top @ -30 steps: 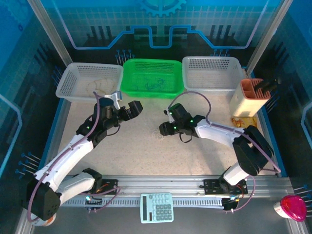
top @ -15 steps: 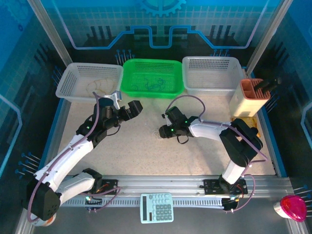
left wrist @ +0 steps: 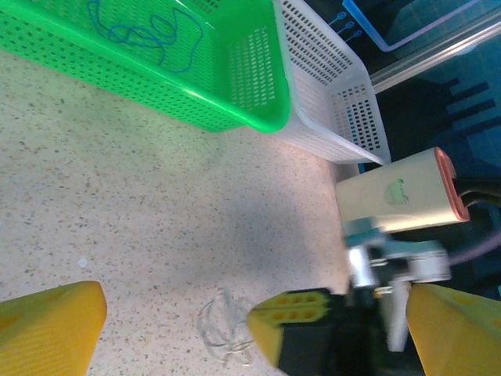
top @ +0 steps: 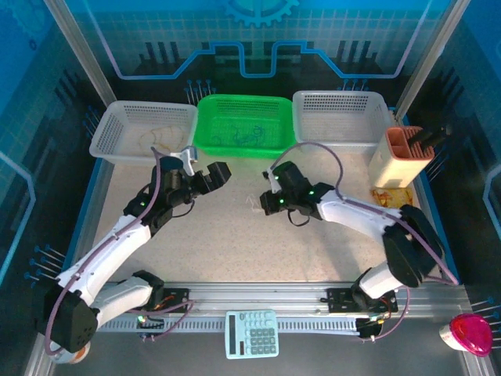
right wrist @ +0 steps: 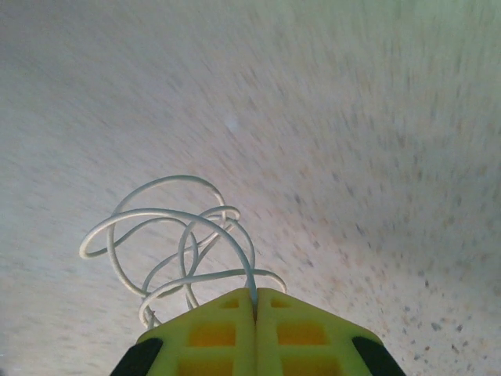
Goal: Untangle the cables
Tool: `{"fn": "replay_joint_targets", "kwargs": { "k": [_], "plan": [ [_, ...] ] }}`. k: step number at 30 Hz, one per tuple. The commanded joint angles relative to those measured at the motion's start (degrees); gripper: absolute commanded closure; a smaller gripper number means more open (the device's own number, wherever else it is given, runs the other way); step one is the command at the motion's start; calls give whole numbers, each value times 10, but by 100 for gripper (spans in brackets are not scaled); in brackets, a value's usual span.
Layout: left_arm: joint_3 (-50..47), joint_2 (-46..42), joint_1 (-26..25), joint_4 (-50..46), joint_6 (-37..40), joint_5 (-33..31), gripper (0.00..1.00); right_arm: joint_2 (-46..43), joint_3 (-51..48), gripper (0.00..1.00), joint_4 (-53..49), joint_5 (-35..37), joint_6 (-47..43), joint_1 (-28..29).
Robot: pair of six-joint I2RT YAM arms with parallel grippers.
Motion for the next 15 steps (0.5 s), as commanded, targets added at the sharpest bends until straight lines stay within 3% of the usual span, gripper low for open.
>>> {"fn": "replay_joint_targets", "kwargs": {
  "k": [1,8,13,15],
  "plan": [
    [13,11,2,43,-8,49,1,-57,24,100,-5,-21,2,-22],
    [-4,44,2,157,-22,150,1,-97,30,100,15,-79,37,-62],
    [-2,77,2,223,-29,210,28,-93,28,100,25,-116,55,-74],
    [-2,85,2,236,-26,224,32,-92,26,100,31,-129,62,-79]
  ]
}}
